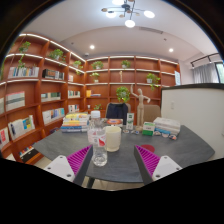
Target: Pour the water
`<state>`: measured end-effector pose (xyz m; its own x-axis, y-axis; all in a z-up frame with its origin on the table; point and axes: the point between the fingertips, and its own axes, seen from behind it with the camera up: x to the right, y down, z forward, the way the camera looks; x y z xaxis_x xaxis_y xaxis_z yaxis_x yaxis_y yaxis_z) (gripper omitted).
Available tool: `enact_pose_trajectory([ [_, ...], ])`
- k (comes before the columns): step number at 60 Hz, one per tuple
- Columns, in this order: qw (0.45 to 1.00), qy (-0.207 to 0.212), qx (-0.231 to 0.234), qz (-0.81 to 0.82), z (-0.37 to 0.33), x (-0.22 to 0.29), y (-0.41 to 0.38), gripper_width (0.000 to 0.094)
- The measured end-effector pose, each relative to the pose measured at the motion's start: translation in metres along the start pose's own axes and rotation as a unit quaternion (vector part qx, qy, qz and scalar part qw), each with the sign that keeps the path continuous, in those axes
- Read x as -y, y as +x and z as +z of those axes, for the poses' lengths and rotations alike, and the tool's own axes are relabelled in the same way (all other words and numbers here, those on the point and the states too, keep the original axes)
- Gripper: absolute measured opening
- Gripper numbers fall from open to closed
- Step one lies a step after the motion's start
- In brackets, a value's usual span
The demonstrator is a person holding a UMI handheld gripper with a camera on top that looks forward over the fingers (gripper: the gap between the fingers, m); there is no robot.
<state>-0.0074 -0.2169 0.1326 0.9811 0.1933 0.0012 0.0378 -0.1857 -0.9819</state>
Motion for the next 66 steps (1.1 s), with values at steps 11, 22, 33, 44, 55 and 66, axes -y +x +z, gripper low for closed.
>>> enact_pose_trajectory([
  [11,0.999,-0.026,-0.019,0.019,0.01,-0.018,-0.031,0.0873],
  [22,0.999,-0.01,-0.02,0.023,0.051,-0.014,-0.056,0.0877],
  [33,0.999,-0.002,-0.025,0.029,0.097,-0.004,-0.062,0.0872],
  [44,0.999,0.001,-0.039,0.025,0.131,0.0,-0.061,0.0801],
  [55,0.997,0.014,-0.072,0.017,0.14,0.002,-0.052,0.0464],
  [66,0.997,0.027,-0.069,0.022,0.141,0.004,-0.058,0.0376],
])
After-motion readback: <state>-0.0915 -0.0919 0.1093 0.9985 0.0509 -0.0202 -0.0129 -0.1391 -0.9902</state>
